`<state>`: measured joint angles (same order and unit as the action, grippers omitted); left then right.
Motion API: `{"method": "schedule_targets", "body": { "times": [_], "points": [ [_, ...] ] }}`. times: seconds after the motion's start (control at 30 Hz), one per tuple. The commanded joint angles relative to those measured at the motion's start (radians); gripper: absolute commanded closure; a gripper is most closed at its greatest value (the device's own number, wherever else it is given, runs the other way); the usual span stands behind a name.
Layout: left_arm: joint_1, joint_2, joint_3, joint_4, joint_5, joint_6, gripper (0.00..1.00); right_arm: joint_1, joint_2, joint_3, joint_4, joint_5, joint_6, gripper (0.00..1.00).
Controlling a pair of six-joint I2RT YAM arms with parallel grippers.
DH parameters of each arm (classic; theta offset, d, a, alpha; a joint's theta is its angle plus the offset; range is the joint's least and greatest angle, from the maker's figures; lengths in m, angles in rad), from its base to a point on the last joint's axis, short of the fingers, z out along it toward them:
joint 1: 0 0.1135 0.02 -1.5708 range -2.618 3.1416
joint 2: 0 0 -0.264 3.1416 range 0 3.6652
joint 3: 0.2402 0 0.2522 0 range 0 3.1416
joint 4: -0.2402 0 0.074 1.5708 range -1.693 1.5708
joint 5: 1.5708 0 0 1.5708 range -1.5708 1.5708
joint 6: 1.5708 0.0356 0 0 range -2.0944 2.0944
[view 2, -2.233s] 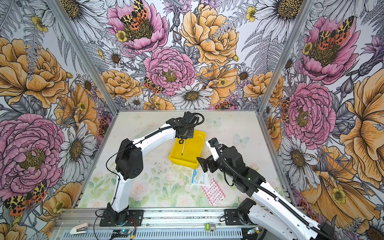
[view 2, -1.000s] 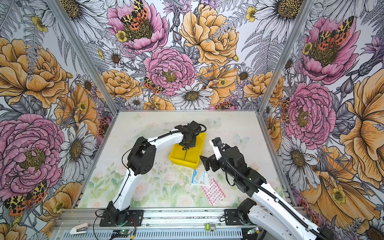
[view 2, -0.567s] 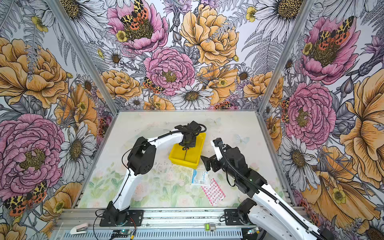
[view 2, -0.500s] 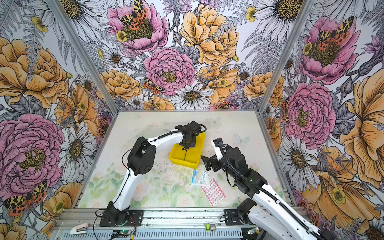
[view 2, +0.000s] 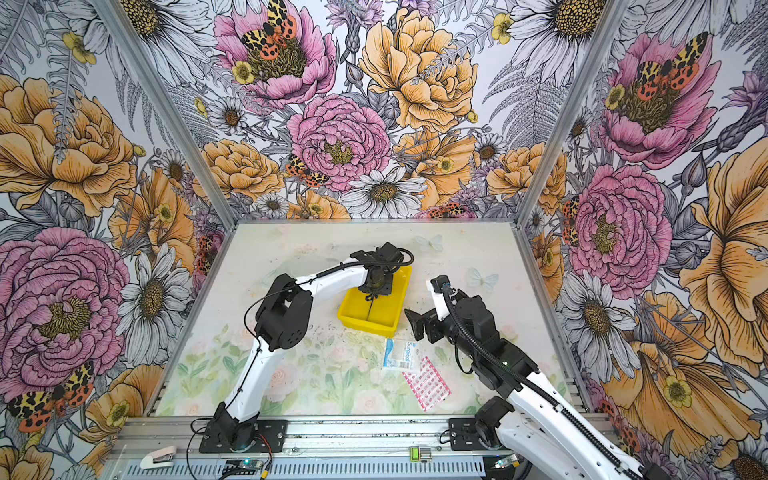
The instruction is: Put the screwdriver in the bin
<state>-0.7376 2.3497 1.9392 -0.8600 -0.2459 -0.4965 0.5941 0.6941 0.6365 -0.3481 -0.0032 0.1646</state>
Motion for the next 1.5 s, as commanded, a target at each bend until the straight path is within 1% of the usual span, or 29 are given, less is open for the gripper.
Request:
{"method": "schedule_targets", "body": {
  "times": [0.0, 0.03, 0.1, 0.2, 0.23, 0.33, 0.47, 0.63, 0.7, 0.73, 0.8, 0.9, 1.03, 1.1, 1.17, 1.3, 1.37, 1.47],
  "points": [
    [-0.008, -0.024, 0.011, 0.008, -0.019, -0.007, 0.44, -0.006, -0.015, -0.003, 0.016, 0.018, 0.004, 0.01],
    [-0.008, -0.032, 0.015, 0.008, -0.02, -0.006, 0.38, -0.007, -0.016, -0.002, 0.016, 0.02, 0.004, 0.01],
    [-0.009, -0.05, 0.016, 0.007, -0.027, -0.006, 0.31, -0.01, -0.017, 0.003, 0.014, 0.023, 0.004, 0.01],
    [-0.01, -0.084, 0.023, 0.007, -0.01, -0.001, 0.29, -0.011, -0.016, 0.01, 0.011, 0.033, 0.006, 0.01],
    [-0.01, -0.1, 0.025, 0.006, -0.007, 0.004, 0.26, -0.01, -0.015, 0.012, 0.011, 0.037, 0.009, 0.0],
    [-0.011, -0.168, 0.007, 0.006, -0.007, 0.008, 0.24, -0.011, -0.003, 0.021, 0.013, 0.054, 0.019, 0.01],
    [-0.015, -0.29, -0.054, 0.006, -0.017, 0.019, 0.19, -0.012, 0.003, 0.029, 0.015, 0.123, 0.034, 0.01],
    [-0.012, -0.467, -0.176, 0.007, -0.037, 0.031, 0.14, -0.014, -0.037, 0.022, 0.022, 0.246, 0.055, 0.0],
    [-0.013, -0.519, -0.223, 0.008, -0.075, 0.042, 0.1, -0.015, -0.055, 0.009, 0.026, 0.302, 0.054, 0.0],
    [-0.01, -0.577, -0.247, 0.01, -0.095, 0.047, 0.07, -0.017, -0.062, 0.005, 0.025, 0.333, 0.053, 0.01],
    [0.0, -0.628, -0.294, 0.015, -0.12, 0.067, 0.05, -0.022, -0.07, 0.0, 0.025, 0.38, 0.049, 0.0],
    [0.031, -0.697, -0.377, 0.045, -0.122, 0.106, 0.01, -0.026, -0.058, -0.005, 0.024, 0.458, 0.056, 0.0],
    [0.105, -0.799, -0.504, 0.107, -0.06, 0.132, 0.01, -0.028, -0.039, 0.006, 0.017, 0.513, 0.103, 0.01],
    [0.138, -0.861, -0.582, 0.164, -0.042, 0.152, 0.01, -0.029, -0.023, 0.012, 0.02, 0.529, 0.115, 0.01],
    [0.176, -0.936, -0.684, 0.244, -0.026, 0.172, 0.01, -0.032, 0.013, 0.02, 0.017, 0.57, 0.127, 0.01],
    [0.259, -1.072, -0.831, 0.338, 0.021, 0.218, 0.01, -0.037, 0.062, 0.039, 0.019, 0.632, 0.166, 0.01],
    [0.288, -1.141, -0.902, 0.379, 0.016, 0.259, 0.01, -0.043, 0.081, 0.039, 0.022, 0.672, 0.207, 0.0],
    [0.322, -1.234, -1.012, 0.449, -0.026, 0.312, 0.01, -0.052, 0.095, 0.026, 0.026, 0.741, 0.254, 0.0]
  ]
}}
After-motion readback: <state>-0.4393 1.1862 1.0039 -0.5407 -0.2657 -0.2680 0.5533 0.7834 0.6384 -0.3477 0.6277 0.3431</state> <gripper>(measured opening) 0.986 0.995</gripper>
